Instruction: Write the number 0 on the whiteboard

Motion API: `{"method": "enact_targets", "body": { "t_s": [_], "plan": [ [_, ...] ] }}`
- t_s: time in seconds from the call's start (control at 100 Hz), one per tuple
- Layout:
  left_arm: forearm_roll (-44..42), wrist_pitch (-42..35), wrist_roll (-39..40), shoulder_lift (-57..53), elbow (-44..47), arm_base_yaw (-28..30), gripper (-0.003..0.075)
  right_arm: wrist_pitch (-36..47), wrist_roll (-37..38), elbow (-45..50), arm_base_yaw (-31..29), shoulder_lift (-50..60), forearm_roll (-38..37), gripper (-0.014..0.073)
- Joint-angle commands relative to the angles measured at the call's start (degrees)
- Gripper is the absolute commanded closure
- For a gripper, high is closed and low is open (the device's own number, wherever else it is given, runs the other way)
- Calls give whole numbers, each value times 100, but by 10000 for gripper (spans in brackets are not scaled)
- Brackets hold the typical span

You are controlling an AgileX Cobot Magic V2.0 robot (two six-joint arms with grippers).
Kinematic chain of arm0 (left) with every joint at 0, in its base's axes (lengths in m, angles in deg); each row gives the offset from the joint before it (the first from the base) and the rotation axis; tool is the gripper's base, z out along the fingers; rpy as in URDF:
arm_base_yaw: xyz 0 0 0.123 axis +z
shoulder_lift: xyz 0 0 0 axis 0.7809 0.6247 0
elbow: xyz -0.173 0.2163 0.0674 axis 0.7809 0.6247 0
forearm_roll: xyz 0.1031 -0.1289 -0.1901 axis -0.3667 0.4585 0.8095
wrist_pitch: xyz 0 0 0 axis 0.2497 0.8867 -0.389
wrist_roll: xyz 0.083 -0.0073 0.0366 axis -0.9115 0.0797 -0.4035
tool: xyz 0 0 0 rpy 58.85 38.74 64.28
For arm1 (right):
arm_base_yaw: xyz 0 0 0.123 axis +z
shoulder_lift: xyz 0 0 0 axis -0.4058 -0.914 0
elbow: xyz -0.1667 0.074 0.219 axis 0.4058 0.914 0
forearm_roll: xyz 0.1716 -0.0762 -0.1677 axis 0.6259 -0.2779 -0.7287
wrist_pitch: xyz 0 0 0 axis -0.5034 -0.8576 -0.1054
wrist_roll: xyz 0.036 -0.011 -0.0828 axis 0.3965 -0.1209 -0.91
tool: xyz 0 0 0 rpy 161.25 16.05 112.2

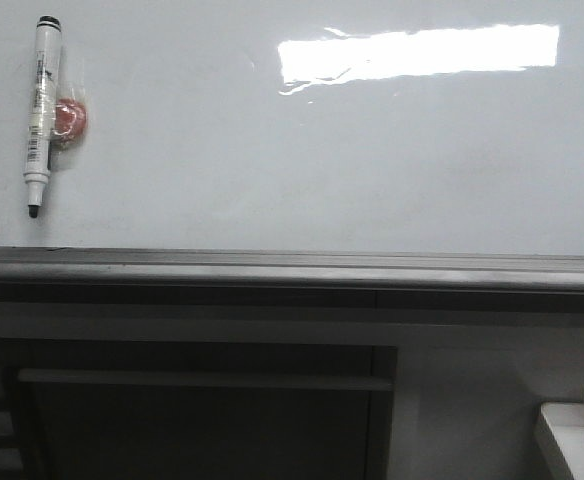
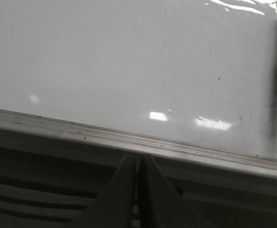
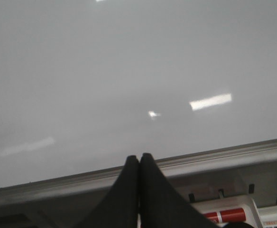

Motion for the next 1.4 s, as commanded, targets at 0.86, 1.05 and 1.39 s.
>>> {"method": "enact_targets", "body": {
  "t_s": [0.86, 1.05, 1.39],
  "plan": [
    [79, -2868, 77, 2512, -1281, -74, 262, 186, -12, -886, -4, -1380, -108, 660],
    [-387, -2951, 77, 2577, -1281, -795, 262, 186, -12, -886, -4, -1380, -48, 660],
    [20, -3127, 77, 3381, -1281, -2533, 282, 159, -12, -886, -4, -1380, 226, 660]
  ]
}}
